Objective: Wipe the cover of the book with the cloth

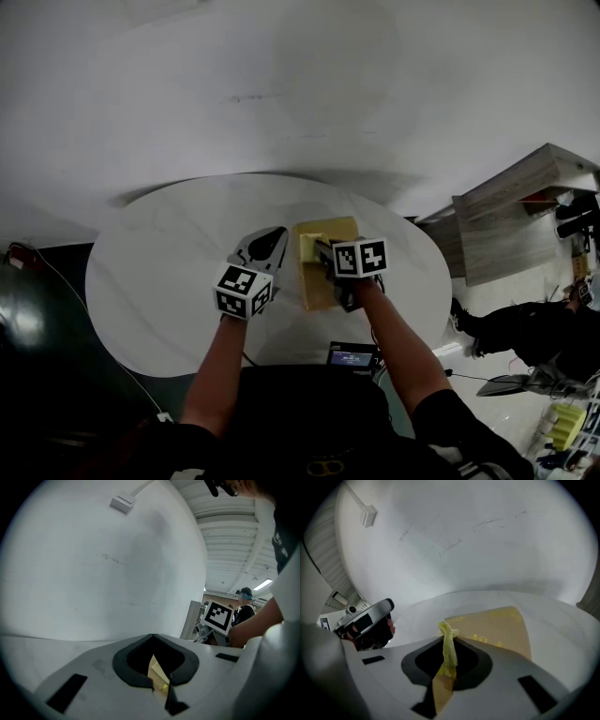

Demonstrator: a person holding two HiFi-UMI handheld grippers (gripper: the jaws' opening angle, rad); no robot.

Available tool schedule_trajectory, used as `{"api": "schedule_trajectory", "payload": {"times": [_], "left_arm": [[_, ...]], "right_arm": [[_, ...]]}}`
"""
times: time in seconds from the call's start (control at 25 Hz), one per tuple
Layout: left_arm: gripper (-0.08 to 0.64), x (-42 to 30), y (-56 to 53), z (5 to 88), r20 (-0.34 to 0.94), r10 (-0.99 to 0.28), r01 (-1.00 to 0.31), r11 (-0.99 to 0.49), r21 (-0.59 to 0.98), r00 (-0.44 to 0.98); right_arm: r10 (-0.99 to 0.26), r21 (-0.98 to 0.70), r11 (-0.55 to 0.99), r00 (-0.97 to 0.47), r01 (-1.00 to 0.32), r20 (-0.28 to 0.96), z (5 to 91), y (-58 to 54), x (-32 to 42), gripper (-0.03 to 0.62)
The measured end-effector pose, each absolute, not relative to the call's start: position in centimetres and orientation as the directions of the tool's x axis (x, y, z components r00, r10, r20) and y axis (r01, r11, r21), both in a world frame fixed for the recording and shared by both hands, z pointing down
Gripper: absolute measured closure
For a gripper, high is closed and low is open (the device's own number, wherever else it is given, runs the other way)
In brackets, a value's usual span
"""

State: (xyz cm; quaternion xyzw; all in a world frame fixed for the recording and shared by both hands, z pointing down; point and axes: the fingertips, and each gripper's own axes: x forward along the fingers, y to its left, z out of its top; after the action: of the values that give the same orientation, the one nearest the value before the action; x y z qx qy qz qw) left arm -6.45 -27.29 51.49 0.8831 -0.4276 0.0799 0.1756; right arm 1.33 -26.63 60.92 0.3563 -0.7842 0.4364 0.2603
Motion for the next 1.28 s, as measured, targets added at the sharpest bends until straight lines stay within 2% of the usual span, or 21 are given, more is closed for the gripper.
{"api": "schedule_trajectory", "payload": {"times": [1.28], "left_arm": [[0.551,-5.5,-27.2,51.6,0.294,-0.712,-0.77,-0.59,0.243,0.638]], "right_arm": [[-0.443,-0.433,0.232,-0.491,-0.871,0.75,61.0,-28.3,11.7,0.505]]}}
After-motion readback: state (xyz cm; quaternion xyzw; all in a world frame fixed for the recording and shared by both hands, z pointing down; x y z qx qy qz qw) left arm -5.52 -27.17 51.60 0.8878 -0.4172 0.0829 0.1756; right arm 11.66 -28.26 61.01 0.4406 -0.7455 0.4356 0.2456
